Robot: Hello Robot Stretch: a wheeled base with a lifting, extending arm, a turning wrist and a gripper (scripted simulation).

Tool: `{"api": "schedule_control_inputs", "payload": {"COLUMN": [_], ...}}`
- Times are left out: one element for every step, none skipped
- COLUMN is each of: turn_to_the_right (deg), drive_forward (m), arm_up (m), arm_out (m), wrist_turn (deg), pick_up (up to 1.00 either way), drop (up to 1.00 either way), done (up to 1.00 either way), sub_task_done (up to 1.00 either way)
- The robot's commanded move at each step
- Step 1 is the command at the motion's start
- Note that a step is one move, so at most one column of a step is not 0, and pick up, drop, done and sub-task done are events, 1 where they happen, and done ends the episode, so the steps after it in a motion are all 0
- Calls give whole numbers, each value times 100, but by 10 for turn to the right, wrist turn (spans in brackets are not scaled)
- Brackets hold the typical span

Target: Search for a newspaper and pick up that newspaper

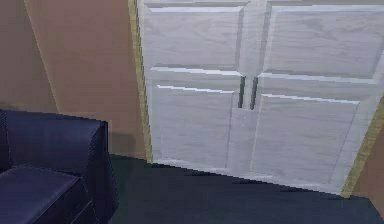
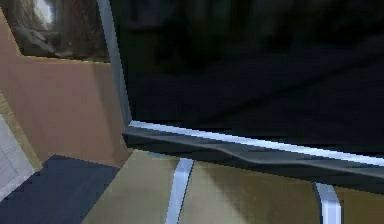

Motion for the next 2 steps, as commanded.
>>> {"api": "schedule_control_inputs", "payload": {"turn_to_the_right": [-30, 330], "drive_forward": [0, 0], "arm_up": [0, 0], "arm_out": [0, 0], "wrist_turn": [0, 0], "pick_up": [0, 0], "drop": [0, 0], "done": [0, 0], "sub_task_done": [0, 0]}}
